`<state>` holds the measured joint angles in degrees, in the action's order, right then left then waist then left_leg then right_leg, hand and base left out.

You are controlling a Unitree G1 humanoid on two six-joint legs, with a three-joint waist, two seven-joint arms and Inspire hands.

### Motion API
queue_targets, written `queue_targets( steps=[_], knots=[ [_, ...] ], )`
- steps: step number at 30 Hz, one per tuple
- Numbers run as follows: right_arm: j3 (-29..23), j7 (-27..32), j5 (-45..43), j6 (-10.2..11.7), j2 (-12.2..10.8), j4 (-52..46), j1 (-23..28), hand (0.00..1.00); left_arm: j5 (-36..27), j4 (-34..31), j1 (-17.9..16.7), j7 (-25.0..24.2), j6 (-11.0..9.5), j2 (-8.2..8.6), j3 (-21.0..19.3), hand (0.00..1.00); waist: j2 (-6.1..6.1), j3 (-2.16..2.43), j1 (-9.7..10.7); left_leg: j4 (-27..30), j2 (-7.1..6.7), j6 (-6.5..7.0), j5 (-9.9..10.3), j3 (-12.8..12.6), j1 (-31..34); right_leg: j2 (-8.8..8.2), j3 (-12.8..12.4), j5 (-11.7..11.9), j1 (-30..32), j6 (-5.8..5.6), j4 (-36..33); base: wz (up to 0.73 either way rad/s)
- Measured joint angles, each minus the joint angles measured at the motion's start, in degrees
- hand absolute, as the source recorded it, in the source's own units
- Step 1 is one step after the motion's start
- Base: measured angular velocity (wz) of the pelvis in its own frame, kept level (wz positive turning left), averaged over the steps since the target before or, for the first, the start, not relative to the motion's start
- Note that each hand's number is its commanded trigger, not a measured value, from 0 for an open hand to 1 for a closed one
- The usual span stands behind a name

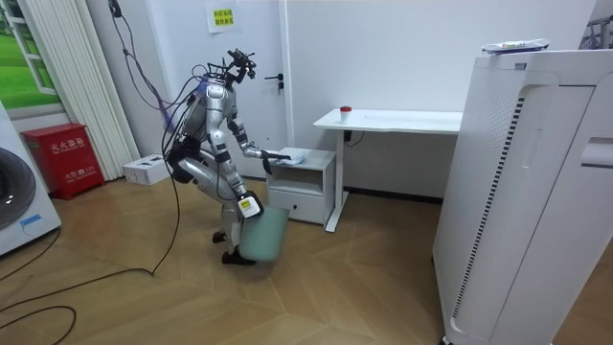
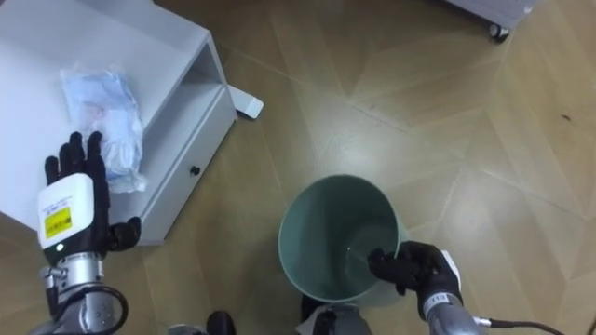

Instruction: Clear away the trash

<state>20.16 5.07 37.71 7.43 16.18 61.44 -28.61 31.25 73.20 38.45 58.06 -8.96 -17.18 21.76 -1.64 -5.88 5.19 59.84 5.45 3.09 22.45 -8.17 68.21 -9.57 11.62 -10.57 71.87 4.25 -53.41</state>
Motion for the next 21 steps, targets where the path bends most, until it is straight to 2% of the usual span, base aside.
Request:
queue_targets(
  steps=[3, 4, 5, 6, 11, 16, 18, 21],
  knots=[
    [0.0, -0.2, 0.2, -0.1, 0.0, 0.1, -0.7, 1.0, 2.2, 0.1, 1.4, 0.1, 1.1, -0.01, 0.2, 0.0, 0.32, -0.21, 0.0, 1.1, 0.01, 0.01, 0.1, 0.2, 1.6, -0.02, -0.1, 0.0, 1.4, 0.05, -0.8, 0.0],
    [-0.1, -0.2, 0.2, -0.1, 0.0, 0.1, -0.7, 1.0, 2.6, 0.1, 1.6, 0.1, 1.2, -0.01, 0.3, 0.36, 0.33, -0.21, -0.1, 1.2, 0.01, 0.04, 0.1, 0.2, 1.7, -0.02, -0.1, 0.0, 1.5, 0.05, -0.9, 0.0],
    [-0.2, -0.2, 0.2, -0.1, 0.0, 0.1, -0.9, 1.0, 3.4, 0.1, 2.0, 0.2, 1.5, -0.01, 0.4, 0.54, 0.34, -0.22, -0.1, 1.5, 0.01, 0.08, 0.2, 0.2, 2.0, -0.06, -0.2, 0.0, 1.8, 0.06, -1.2, 0.0],
    [-0.1, -0.3, 0.2, -0.1, 0.0, 0.1, -0.9, 1.0, 4.0, 0.1, 2.3, 0.3, 1.6, -0.01, 0.4, 1.0, 0.34, -0.22, -0.1, 1.7, 0.03, 0.09, 0.3, 0.3, 2.3, -0.05, -0.2, -0.1, 2.1, 0.09, -1.4, 0.0],
    [-0.1, -0.8, 0.6, -0.6, 0.1, 0.7, -1.8, 1.0, 4.6, 0.0, 2.8, 1.9, 1.9, -0.21, 1.2, 1.0, 0.61, -0.39, -0.3, 1.8, -0.06, 0.09, 0.3, 0.3, 2.7, 0.03, -0.4, -0.1, 2.5, 0.08, -1.4, 0.0],
    [0.0, -1.6, 0.8, -1.3, 0.3, 1.2, -2.9, 1.0, 4.3, 0.1, 5.6, 3.7, 2.0, -2.18, 1.6, 1.0, 0.68, -0.43, -0.8, 1.8, -0.18, 0.0, 0.4, 0.4, 2.9, 0.07, -0.5, -0.1, 2.8, 0.07, -1.6, 0.0],
    [-0.1, -2.5, 0.8, -1.3, 0.3, 1.1, -3.0, 1.0, 4.3, -0.1, 5.4, 5.9, 2.4, -2.06, 1.6, 1.0, 0.66, -0.43, -0.6, 1.9, -0.23, 0.05, 0.3, 0.5, 3.3, 0.08, -0.5, -0.1, 3.1, 0.06, -1.6, 0.0],
    [0.0, -2.7, 0.7, -1.4, 0.2, 1.3, -3.2, 1.0, 4.3, -0.1, 5.5, 6.6, 2.2, -1.98, 1.6, 1.0, 0.66, -0.44, -0.7, 2.0, -0.18, 0.05, 0.3, 0.6, 3.5, 0.28, -0.7, -0.1, 3.3, 0.04, -1.6, 0.0]
  ],
)
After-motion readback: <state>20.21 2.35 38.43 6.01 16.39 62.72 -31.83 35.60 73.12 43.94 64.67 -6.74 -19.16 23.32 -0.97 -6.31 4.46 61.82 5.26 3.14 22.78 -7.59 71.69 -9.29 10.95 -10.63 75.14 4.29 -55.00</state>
